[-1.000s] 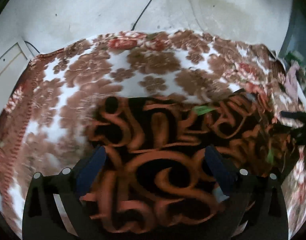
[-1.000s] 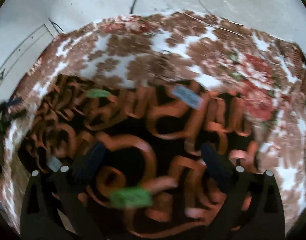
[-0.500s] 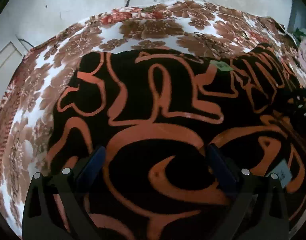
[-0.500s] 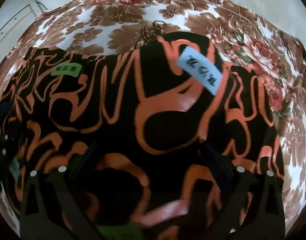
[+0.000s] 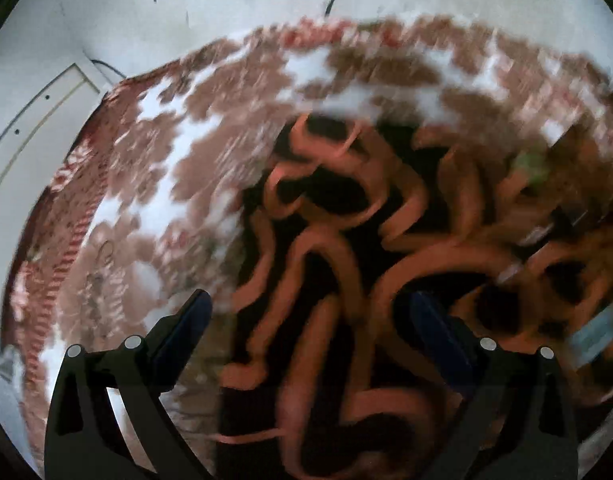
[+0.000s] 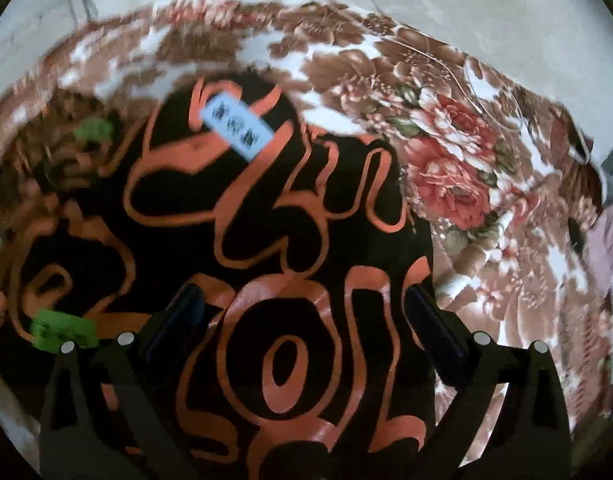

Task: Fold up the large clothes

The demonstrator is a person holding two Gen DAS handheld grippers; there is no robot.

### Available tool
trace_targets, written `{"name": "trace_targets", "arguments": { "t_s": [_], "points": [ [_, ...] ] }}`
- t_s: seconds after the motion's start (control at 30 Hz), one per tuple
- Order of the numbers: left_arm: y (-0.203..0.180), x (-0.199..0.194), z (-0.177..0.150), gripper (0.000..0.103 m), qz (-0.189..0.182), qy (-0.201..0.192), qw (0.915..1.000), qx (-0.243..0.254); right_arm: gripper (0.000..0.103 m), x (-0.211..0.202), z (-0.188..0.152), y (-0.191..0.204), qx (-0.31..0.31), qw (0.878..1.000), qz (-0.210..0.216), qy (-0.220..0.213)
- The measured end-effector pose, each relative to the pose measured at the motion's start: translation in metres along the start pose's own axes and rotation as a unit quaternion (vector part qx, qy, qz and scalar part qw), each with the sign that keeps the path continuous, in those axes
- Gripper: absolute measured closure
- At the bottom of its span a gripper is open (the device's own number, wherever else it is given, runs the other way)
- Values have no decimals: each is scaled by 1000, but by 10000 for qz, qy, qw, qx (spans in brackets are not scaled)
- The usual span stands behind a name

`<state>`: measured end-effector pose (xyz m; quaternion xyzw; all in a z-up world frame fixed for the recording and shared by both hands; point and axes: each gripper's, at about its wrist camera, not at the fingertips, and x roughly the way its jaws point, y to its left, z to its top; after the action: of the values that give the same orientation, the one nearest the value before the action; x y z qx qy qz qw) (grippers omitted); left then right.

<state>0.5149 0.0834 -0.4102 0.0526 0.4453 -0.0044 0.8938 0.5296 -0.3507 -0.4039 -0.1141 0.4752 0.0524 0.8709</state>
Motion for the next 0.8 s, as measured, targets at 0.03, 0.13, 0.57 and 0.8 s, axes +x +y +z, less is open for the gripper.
{"name": "trace_targets", "arguments": {
  "t_s": [0.03, 0.13, 0.57, 0.8],
  "points": [
    [-7, -4, 6, 6, -138, -81, 9999, -51, 5, -1, 2, -4, 105, 9999, -49, -6],
    [-43, -12, 28, 5, -701, -329, 9970, -64, 5, 14, 1, -22, 509, 9973, -416, 314],
    [-59, 62, 19, 4, -380, 130, 9988, 266, 5, 44, -45, -65, 492, 9948, -661, 605],
    [-15, 53, 13, 4, 212, 119, 9997, 45, 5, 38, -48, -72, 700, 9916, -779, 765]
  ]
}}
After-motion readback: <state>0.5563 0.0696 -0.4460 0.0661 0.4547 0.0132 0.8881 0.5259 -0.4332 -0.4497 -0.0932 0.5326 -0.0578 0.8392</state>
